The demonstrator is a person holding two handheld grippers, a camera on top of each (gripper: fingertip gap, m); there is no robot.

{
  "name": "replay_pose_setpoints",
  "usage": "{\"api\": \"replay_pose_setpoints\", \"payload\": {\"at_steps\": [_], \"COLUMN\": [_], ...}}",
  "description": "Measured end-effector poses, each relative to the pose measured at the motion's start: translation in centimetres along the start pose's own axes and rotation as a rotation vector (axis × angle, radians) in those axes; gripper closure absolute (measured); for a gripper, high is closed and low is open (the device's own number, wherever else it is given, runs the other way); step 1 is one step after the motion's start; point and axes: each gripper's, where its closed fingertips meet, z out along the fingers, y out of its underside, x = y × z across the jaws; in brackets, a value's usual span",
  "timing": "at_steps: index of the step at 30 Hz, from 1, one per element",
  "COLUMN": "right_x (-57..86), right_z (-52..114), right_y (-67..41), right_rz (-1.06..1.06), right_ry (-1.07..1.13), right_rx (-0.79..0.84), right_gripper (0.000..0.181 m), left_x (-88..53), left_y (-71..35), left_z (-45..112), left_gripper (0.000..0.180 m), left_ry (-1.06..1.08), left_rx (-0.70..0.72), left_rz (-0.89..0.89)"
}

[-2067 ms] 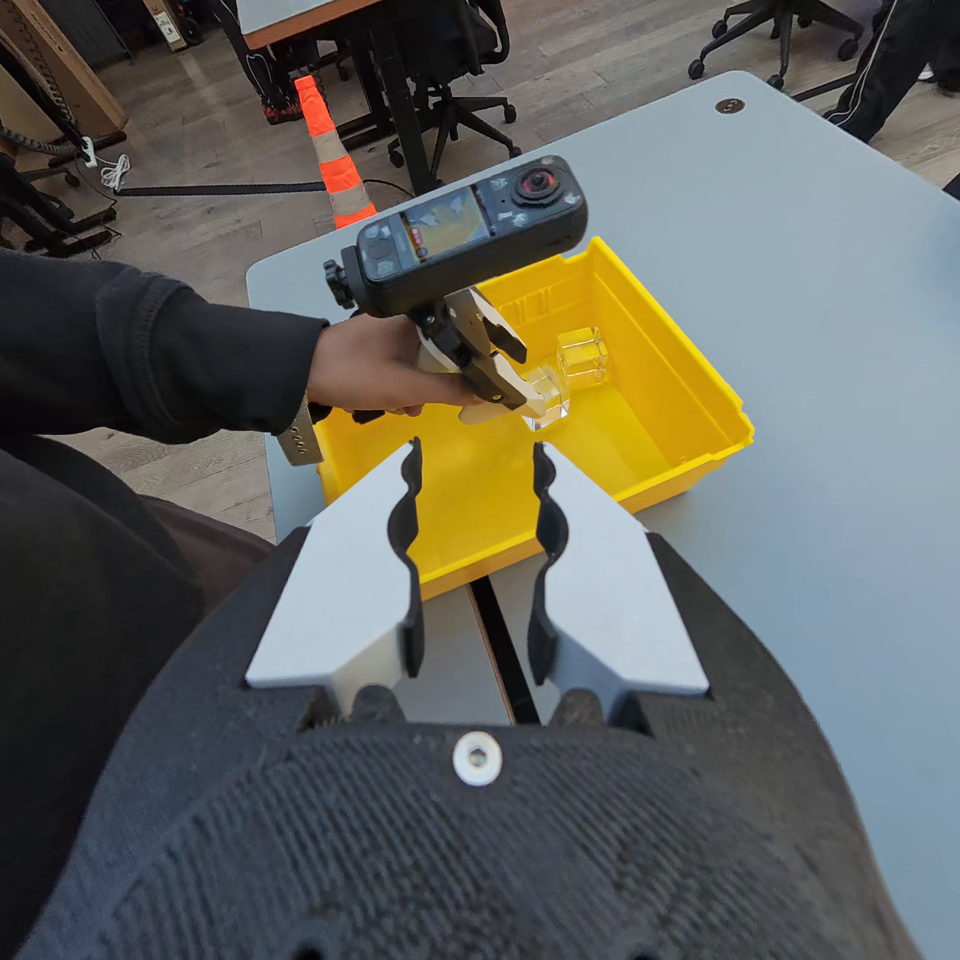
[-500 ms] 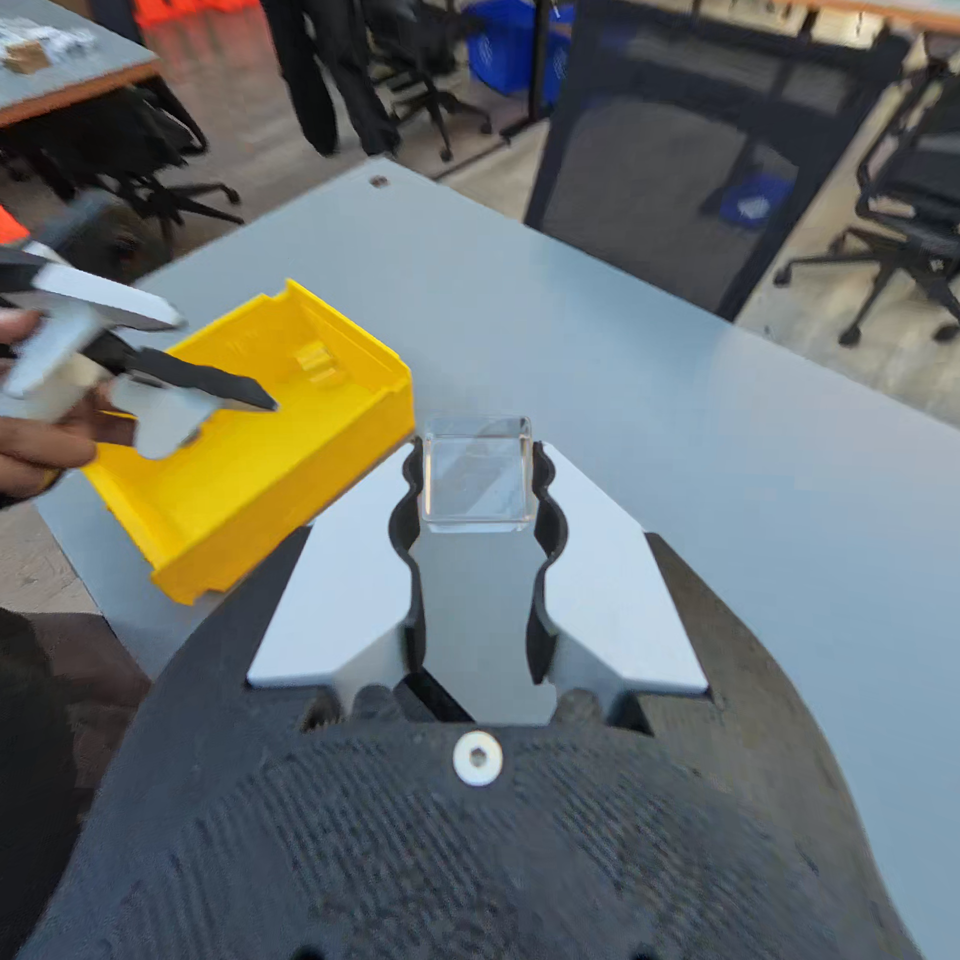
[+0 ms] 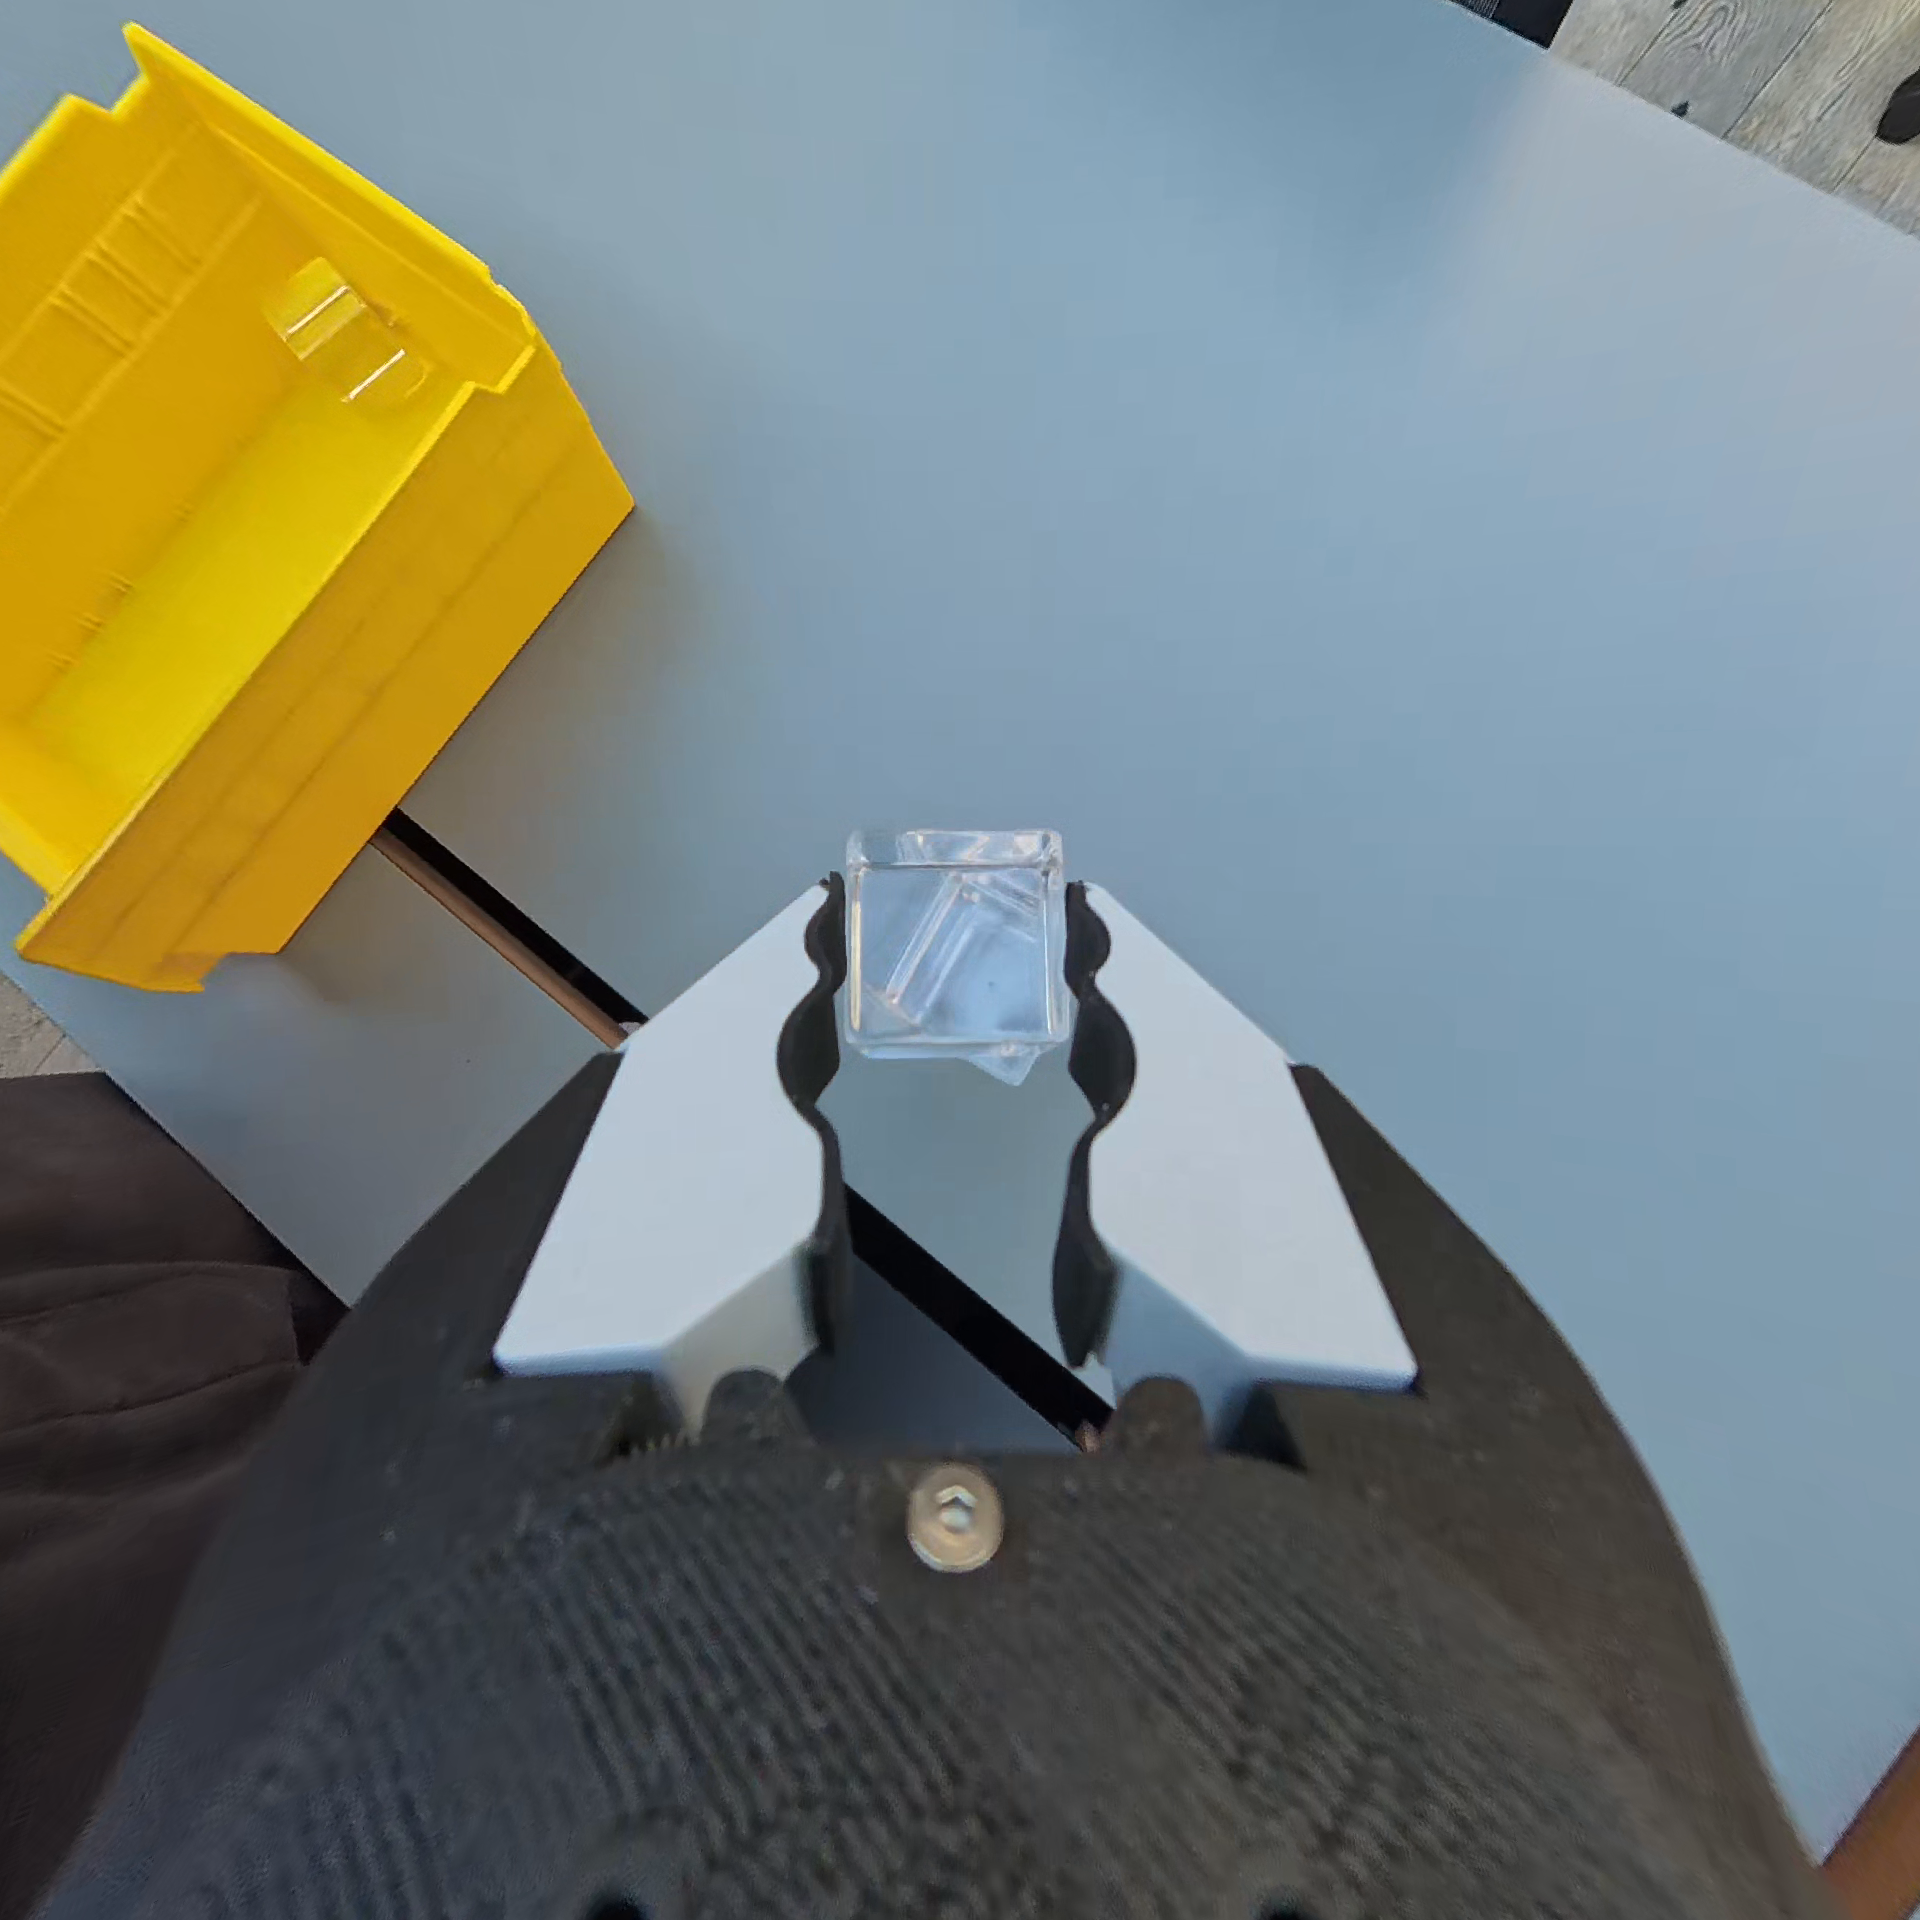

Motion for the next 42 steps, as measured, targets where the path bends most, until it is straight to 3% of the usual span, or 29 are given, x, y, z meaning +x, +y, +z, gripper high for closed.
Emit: {"api": "replay_pose_setpoints", "payload": {"at_steps": [8, 12, 15, 22, 25, 28, 29, 30, 31, 33, 39, 42], "right_x": [0.8, 0.8, 1.0, 1.1, 1.1, 1.4, 1.5, 1.6, 1.7, 2.0, 3.1, 3.2], "right_z": [0.5, -0.1, -1.0, -3.3, -4.3, -5.2, -5.5, -5.8, -6.0, -6.5, -7.5, -7.4], "right_y": [0.6, 0.1, -0.3, 0.0, 0.3, 0.8, 1.0, 1.2, 1.4, 1.9, 3.9, 4.7], "right_rz": [-0.068, -0.055, -0.023, 0.007, 0.012, 0.029, 0.037, 0.045, 0.054, 0.073, 0.148, 0.207], "right_ry": [0.059, 0.073, 0.082, 0.114, 0.131, 0.148, 0.153, 0.157, 0.16, 0.167, 0.176, 0.141], "right_rx": [0.026, 0.07, 0.115, 0.166, 0.178, 0.185, 0.189, 0.195, 0.201, 0.21, 0.239, 0.273], "right_gripper": [0.139, 0.124, 0.12, 0.122, 0.124, 0.126, 0.127, 0.128, 0.128, 0.129, 0.131, 0.133], "left_x": [-3.6, -10.2, -15.6, -24.6, -27.2, -27.8, -28.0, -28.0, -27.9, -27.6, -17.2, -9.5], "left_y": [-0.9, -4.7, -8.6, -14.0, -13.9, -14.8, -15.0, -15.2, -15.3, -14.9, -13.6, -9.8], "left_z": [-2.0, -6.5, -11.6, -16.1, -15.3, -14.4, -14.3, -14.4, -14.3, -13.9, -10.5, -2.4], "left_gripper": [0.119, 0.118, 0.116, 0.11, 0.103, 0.1, 0.103, 0.126, 0.135, 0.134, 0.135, 0.134], "left_ry": [-0.215, -0.607, -0.989, -1.534, -1.559, -1.502, -1.483, -1.478, -1.457, -1.412, -1.223, -0.914], "left_rx": [0.042, 0.151, 0.167, -0.039, -0.09, -0.051, -0.043, -0.03, -0.032, -0.036, 0.094, -0.011], "left_rz": [0.095, 0.209, 0.389, 0.602, 0.546, 0.537, 0.517, 0.506, 0.506, 0.491, 0.692, 0.843]}}
